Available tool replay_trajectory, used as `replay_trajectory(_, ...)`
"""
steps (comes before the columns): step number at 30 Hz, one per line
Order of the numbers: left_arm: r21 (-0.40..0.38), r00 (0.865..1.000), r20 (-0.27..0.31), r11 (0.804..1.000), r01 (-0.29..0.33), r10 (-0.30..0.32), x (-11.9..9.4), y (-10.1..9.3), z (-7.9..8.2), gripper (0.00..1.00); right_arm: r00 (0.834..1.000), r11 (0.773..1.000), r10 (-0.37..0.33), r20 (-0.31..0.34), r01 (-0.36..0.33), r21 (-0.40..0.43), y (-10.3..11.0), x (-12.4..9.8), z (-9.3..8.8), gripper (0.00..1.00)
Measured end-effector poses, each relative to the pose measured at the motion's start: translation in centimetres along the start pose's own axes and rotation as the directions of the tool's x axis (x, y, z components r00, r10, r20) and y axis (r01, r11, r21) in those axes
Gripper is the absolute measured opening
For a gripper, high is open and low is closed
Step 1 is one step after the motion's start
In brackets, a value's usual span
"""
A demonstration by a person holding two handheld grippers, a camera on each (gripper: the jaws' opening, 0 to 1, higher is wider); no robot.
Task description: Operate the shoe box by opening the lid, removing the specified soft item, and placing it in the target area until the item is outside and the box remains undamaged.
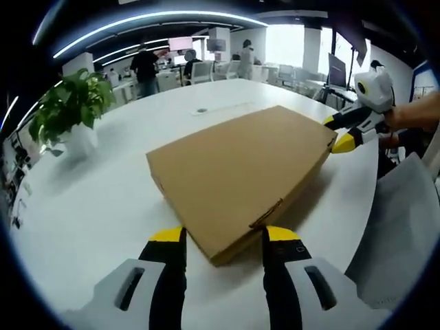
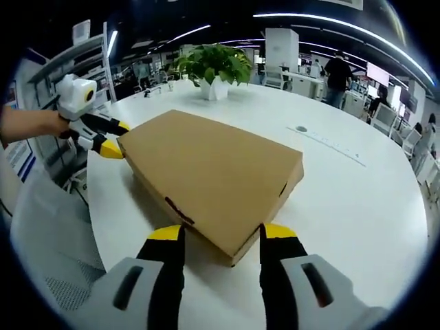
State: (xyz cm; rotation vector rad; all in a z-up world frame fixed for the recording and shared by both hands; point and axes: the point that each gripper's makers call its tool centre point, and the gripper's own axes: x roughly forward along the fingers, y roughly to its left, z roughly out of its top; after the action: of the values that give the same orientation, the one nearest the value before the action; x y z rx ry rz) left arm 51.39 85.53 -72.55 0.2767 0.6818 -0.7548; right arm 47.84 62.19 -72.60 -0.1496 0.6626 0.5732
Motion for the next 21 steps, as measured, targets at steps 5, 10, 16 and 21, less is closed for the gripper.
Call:
replay_trajectory(5,0.009,1.000,-0.007,1.000,0.009,-0.009,-0.6,-0.1,-0.6,0.42,1.000,1.000,0.001,0.006,-0.001,0.006,1.0,-0.4,-0.3,0.38)
replay_trajectory(10,0.017,1.000,-0.015,1.000,0.019,-0.019,-1.0,-0.2,-0.9,0.42,1.000,1.000,0.003,0.009,-0.003,0.011,1.7,-0.7,-0.6,0.38)
replay_trajectory(16,0.027,0.999,-0.026,0.999,0.030,-0.029,-1.4,-0.3,-1.3,0.42,1.000,1.000,0.004,0.011,-0.004,0.014,2.4,-1.1,-0.9,0.37)
replay_trajectory(21,0.029,0.999,-0.028,0.999,0.032,-0.031,-1.7,-0.5,-1.6,0.42,1.000,1.000,0.001,0.015,-0.001,0.015,2.7,-1.3,-1.1,0.38)
